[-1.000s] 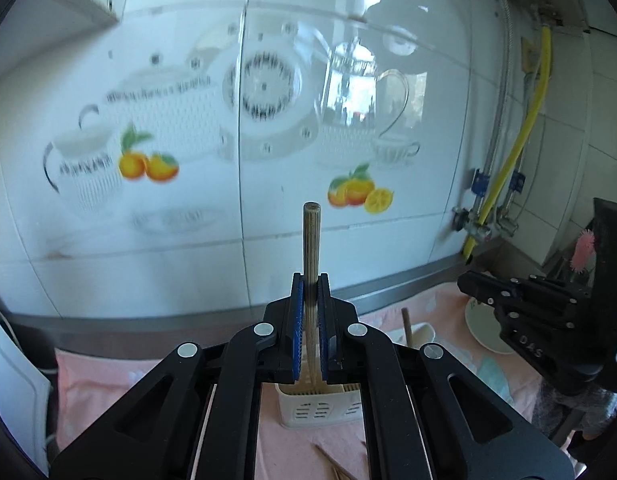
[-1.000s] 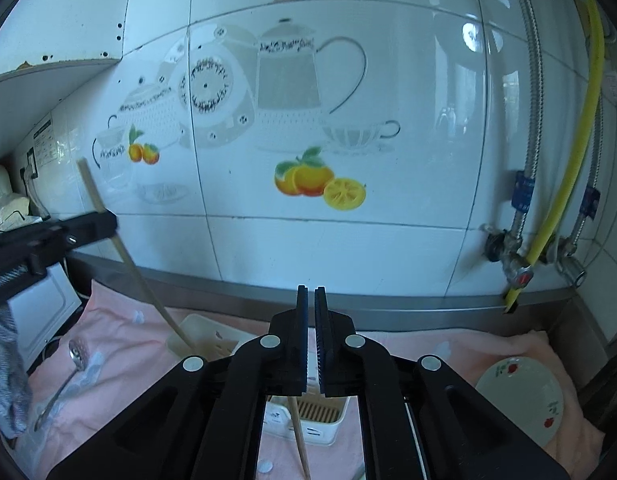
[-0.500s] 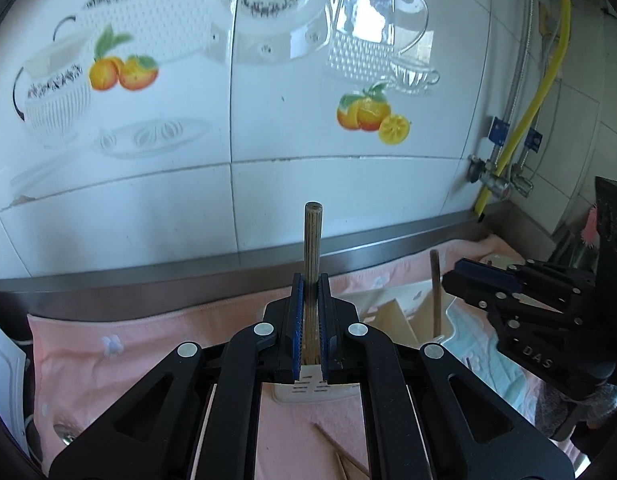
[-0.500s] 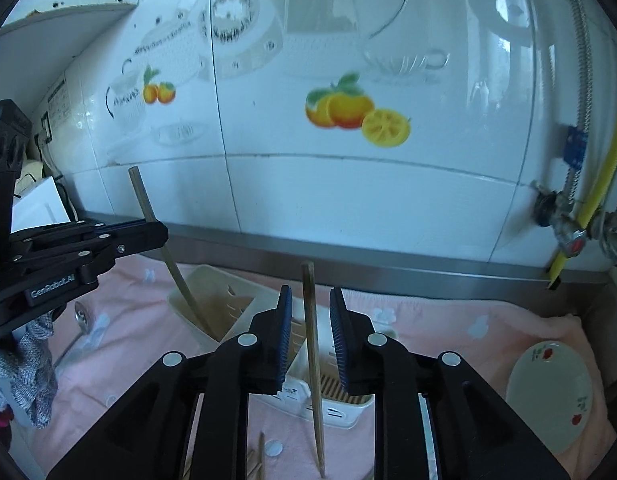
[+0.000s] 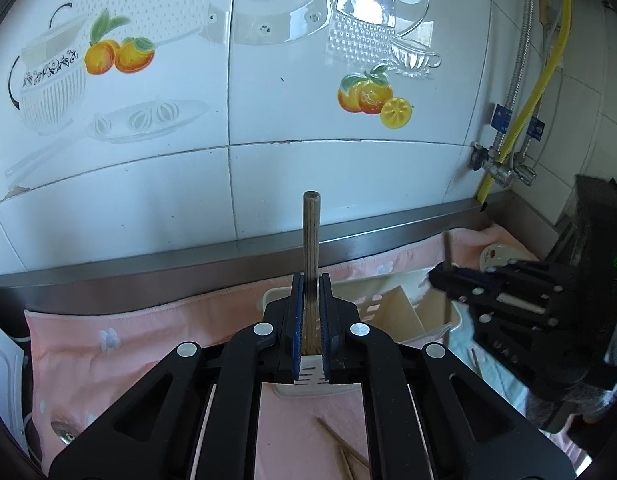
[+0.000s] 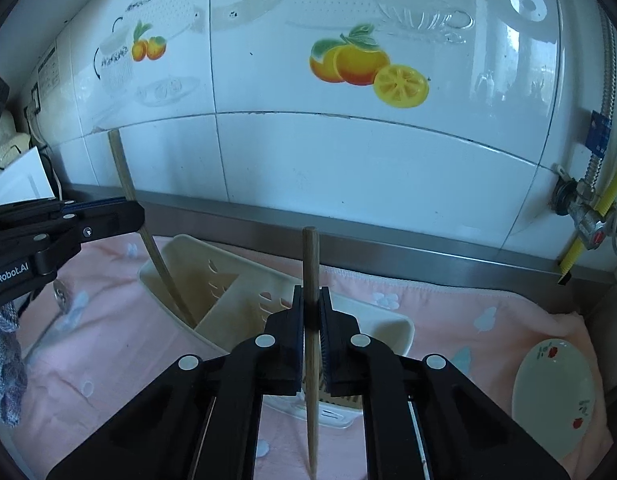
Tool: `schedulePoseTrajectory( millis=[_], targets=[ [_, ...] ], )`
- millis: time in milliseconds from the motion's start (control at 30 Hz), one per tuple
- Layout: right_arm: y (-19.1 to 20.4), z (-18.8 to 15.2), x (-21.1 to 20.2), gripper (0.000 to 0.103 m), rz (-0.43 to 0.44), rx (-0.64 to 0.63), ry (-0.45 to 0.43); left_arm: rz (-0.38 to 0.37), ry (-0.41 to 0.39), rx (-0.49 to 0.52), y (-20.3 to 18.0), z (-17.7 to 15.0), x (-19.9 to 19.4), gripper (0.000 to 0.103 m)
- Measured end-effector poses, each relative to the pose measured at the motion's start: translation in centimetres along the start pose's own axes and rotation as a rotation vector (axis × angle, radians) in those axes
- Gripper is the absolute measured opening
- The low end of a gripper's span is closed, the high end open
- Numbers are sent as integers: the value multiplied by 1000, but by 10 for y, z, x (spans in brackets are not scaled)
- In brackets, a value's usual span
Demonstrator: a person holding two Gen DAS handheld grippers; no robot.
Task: Organize utensils
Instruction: 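Drop the chopsticks into the holder and open both tools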
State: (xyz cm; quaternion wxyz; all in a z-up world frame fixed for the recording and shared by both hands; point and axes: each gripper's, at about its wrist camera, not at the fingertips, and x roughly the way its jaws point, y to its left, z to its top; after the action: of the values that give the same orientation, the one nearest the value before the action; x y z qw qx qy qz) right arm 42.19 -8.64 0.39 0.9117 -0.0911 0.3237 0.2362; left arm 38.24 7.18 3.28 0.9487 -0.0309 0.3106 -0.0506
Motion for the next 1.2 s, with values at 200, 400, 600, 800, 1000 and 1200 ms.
schedulePoseTrajectory(
  millis=[200,400,600,800,1000,1200],
  targets=[
    [-4,21,-40,7,8,9,-77,3,-8,-5,2,-1,-7,28],
    [-9,59,-91,7,-14,35,-249,5,-21,-6,3,0,-16,37],
    [-18,75,-91,7,-58,77,-347,2,-25,-16,6,0,-20,43],
    [-27,59,-58,7,-55,115,-304,-1,-24,-11,7,-4,-23,45],
    [-30,36,-37,7,-40,132,-246,-12,-48,-12,4,-13,-40,49],
    [-30,23,-44,14,-47,139,-235,-11,-50,-19,0,-29,-58,50]
  ],
)
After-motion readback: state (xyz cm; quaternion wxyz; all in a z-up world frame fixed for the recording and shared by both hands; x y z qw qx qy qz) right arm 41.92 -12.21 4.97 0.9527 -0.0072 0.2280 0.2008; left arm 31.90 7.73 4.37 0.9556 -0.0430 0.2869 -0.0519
